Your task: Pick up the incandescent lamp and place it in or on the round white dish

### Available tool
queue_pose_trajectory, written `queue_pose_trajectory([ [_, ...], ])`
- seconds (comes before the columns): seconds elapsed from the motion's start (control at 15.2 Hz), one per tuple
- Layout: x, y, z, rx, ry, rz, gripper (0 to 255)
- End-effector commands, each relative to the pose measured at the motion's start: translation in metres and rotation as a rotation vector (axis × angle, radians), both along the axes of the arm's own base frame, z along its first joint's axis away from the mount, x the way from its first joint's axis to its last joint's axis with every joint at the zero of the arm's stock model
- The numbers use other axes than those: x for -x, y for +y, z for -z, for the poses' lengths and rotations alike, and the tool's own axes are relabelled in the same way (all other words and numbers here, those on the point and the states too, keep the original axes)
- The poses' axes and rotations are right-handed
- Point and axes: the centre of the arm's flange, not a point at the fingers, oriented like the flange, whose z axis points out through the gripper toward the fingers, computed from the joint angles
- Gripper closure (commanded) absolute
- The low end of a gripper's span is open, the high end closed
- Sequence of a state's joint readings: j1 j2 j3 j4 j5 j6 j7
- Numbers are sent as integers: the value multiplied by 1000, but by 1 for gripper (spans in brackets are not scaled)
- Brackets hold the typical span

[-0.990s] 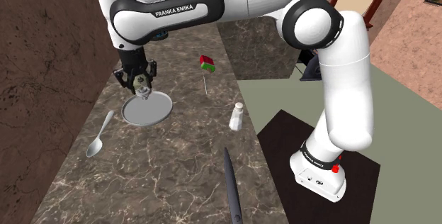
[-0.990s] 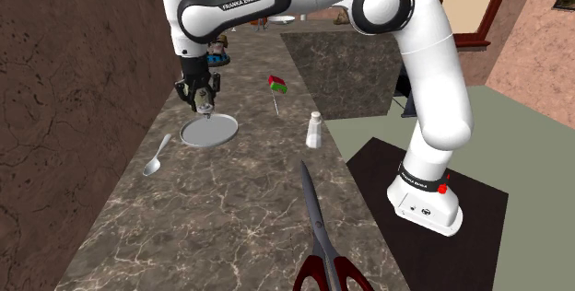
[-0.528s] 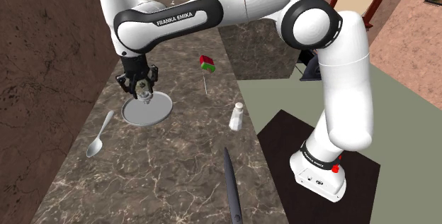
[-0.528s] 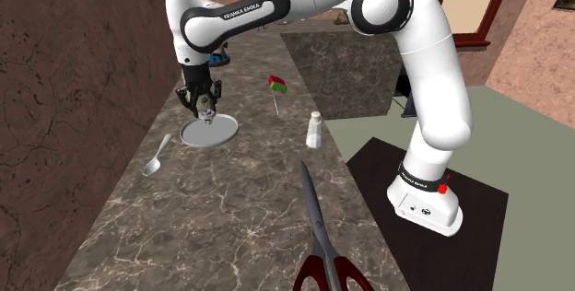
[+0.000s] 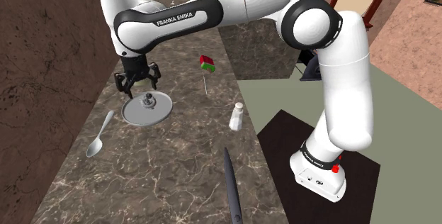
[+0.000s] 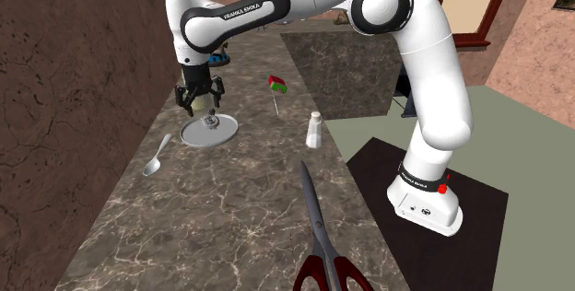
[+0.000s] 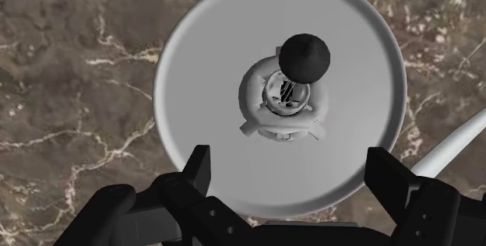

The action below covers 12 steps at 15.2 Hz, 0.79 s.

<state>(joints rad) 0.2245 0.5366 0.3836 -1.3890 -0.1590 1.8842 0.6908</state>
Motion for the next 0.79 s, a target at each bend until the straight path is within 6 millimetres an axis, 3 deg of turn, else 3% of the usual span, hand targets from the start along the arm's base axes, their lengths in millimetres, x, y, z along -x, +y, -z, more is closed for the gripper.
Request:
queue_pose_trajectory([
  [0.0, 0, 0, 0, 0, 0, 0, 0],
  [0.26, -1, -2, -50, 0, 0, 0, 0],
  [0.73, -1, -2, -50, 0, 0, 0, 0],
])
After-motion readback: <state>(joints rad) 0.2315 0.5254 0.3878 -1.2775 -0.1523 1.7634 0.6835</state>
